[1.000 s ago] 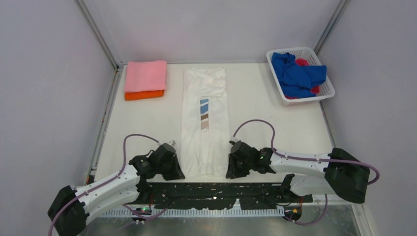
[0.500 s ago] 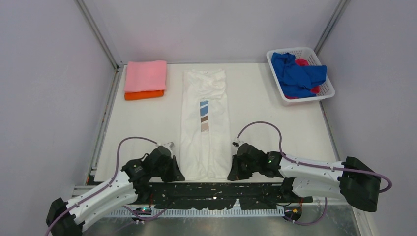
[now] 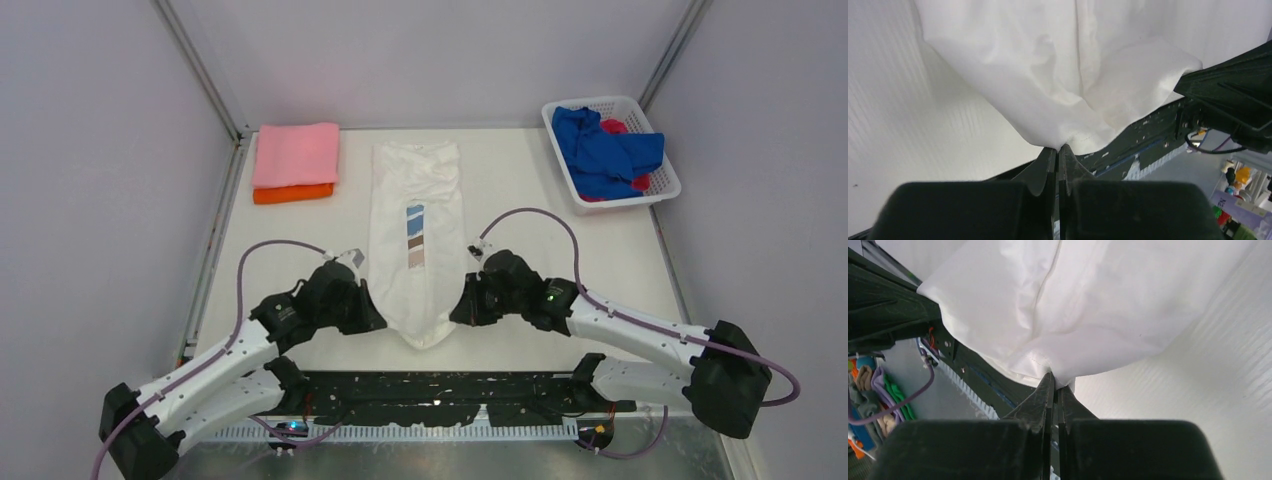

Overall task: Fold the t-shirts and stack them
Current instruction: Fold the folded rectangular tshirt in 1/3 of the way

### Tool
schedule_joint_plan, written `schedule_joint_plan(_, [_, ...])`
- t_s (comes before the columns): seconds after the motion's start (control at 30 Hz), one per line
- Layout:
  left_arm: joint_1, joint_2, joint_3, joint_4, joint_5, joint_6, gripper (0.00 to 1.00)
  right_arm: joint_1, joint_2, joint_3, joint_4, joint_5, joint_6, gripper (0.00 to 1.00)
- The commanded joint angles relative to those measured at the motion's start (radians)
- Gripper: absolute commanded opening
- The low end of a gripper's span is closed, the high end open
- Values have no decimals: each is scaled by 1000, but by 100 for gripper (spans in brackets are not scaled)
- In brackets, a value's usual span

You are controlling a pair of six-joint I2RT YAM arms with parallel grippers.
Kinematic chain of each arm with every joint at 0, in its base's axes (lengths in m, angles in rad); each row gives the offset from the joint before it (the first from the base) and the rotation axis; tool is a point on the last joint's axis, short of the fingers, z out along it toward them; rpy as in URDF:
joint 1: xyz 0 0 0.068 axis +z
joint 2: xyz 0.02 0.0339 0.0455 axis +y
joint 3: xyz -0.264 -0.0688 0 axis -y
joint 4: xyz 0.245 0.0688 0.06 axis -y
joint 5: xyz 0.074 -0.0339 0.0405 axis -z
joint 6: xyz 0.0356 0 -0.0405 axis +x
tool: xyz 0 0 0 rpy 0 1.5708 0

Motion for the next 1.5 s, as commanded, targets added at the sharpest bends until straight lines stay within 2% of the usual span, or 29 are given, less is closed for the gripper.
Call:
schedule_joint_plan(0.0, [80,135,118,72,-62,73,0,-111,55,103,13,-29,-116,5])
schedule_joint_plan(0.27, [255,383,319,115,-5,135,0,-268,244,278,45,-103,-180,5])
schedule_joint_plan(0.57, [391,599,488,134,33,205,0,-389,452,481,71,-150,-208,5])
schedule_joint_plan(1.0, [489,868,757,133,58,281,0,-489,656,676,79,-182,-233,5])
schedule_joint_plan(1.47, [534,1135,1030,71,75,331,0,-558,849,849,86,-224,-242,5])
